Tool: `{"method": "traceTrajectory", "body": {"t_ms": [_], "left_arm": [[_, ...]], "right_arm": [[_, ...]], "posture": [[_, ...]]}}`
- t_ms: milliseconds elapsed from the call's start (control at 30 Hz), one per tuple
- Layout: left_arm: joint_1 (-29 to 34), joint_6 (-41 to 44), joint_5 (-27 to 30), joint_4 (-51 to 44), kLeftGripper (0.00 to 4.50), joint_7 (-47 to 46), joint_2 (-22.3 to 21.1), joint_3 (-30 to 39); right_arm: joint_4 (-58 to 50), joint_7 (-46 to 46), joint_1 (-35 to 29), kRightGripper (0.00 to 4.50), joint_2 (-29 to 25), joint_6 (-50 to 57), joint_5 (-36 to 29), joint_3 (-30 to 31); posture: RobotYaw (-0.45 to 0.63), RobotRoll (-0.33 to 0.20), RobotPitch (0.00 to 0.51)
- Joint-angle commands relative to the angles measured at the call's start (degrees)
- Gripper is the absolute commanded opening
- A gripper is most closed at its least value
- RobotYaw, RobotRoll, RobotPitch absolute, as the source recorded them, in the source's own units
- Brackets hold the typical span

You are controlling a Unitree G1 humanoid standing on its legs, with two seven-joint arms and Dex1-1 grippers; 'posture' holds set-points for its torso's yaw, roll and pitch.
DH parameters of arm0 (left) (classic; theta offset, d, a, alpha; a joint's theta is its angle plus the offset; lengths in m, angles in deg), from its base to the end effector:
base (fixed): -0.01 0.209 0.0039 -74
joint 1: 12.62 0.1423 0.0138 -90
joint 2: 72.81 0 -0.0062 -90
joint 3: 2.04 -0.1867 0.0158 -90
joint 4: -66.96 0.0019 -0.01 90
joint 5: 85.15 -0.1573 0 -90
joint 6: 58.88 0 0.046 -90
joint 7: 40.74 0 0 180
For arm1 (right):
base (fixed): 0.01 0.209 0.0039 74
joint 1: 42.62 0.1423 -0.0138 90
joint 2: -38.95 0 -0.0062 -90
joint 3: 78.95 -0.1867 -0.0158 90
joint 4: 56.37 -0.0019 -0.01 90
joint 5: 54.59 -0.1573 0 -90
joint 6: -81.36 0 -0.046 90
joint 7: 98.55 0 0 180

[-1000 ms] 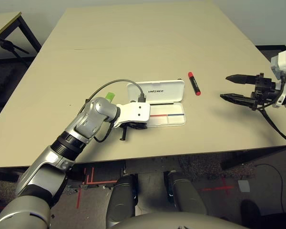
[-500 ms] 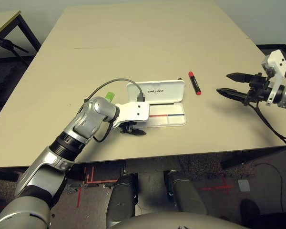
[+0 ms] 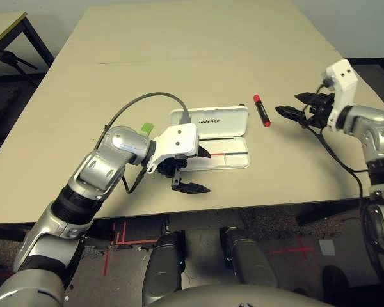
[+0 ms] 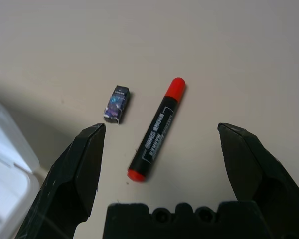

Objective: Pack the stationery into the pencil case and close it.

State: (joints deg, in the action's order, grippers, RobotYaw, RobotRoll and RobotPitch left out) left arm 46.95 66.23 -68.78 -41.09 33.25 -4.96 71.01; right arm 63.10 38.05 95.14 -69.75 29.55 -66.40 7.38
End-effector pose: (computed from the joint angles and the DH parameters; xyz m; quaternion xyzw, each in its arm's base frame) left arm 0.2711 0.1563 0.1940 0.2298 0.1258 -0.6943 0.6703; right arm 0.3431 -0.2688 0.1983 -0.0483 0.1695 0.2445 0.9535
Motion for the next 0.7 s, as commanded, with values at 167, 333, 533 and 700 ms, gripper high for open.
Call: {"method": "traceTrajectory", "body": {"t_ms": [167,333,533,700], "left_arm": [[-0.07,3.62,5.33,-2.87,4.46,-1.40,-2.37,4.29],[0.72,4.74,7.40,-4.28,4.46,-2.86,-3.60,6.19],[1.96,5.94,8.89,-5.98,4.46,-4.38,-4.53,6.32],[1.16,5.96,9.52,-5.55,4.46,-4.46,-5.23,6.26]], "right_arm": [[4.36,5.81,5.04,4.50,3.49,9.26,3.00,3.13],[8.40,8.15,6.52,4.50,5.19,8.56,4.33,3.63],[14.15,13.59,7.14,4.50,7.81,4.52,6.10,2.78],[18.19,16.14,7.06,4.50,10.24,1.69,6.61,2.52]], "posture": [[0.00,0.000,0.152],[0.01,0.000,0.175],[0.02,0.000,0.181],[0.01,0.000,0.185]]}}
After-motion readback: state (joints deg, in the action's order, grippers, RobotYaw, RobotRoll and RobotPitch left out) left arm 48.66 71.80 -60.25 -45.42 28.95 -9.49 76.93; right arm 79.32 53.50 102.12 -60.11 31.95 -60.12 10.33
